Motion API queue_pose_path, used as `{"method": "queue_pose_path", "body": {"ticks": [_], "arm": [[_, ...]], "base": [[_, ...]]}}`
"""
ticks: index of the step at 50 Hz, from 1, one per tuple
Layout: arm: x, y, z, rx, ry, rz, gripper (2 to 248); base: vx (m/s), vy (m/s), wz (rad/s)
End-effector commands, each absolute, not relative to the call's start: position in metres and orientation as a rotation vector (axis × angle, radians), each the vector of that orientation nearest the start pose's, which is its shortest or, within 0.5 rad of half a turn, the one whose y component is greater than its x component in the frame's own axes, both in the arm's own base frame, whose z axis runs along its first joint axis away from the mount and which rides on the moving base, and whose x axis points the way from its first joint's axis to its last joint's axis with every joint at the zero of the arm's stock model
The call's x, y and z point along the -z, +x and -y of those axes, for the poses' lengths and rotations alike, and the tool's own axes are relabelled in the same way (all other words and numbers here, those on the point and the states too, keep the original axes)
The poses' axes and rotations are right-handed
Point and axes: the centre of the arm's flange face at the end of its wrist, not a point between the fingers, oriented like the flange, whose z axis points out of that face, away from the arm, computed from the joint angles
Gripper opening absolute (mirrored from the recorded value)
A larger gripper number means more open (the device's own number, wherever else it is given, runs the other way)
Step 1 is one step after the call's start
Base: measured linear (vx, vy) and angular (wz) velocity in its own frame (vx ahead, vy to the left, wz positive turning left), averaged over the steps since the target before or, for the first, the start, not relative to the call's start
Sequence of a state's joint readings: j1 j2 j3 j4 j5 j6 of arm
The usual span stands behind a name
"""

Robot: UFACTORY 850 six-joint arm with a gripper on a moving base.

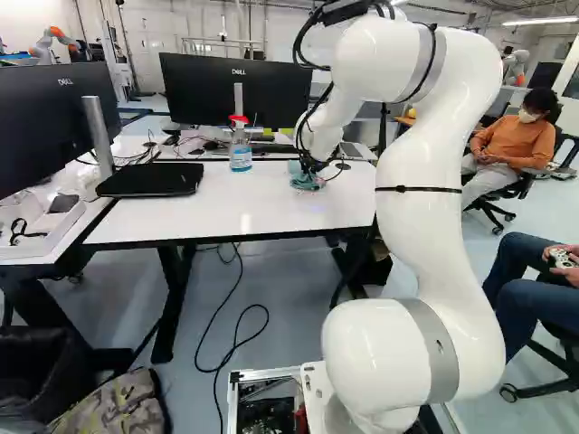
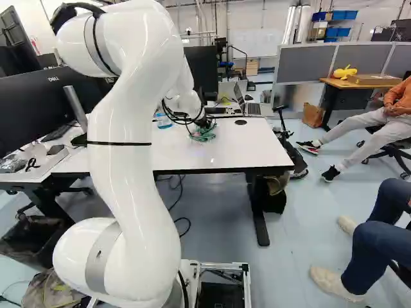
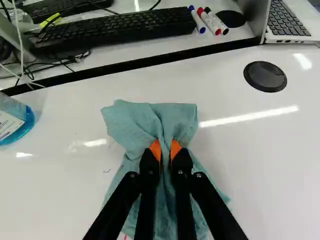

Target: Clean the table with the green towel

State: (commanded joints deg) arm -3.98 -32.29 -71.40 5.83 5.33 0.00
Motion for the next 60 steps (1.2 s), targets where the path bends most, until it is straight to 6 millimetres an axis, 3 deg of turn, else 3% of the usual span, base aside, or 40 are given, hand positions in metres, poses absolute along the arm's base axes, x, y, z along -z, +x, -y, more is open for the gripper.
{"method": "queue_pose_path", "body": {"ticks": [15, 29, 47, 60], "arm": [[-0.391, 0.677, 0.064, 1.219, -2.887, -0.288, 41], [-0.387, 0.702, 0.067, 1.252, -2.873, -0.288, 41], [-0.383, 0.732, 0.054, 1.291, -2.849, -0.254, 41], [-0.382, 0.738, 0.033, 1.293, -2.839, -0.213, 41]], "base": [[0.000, 0.000, 0.000], [0.000, 0.000, 0.000], [0.000, 0.000, 0.000], [0.000, 0.000, 0.000]]}}
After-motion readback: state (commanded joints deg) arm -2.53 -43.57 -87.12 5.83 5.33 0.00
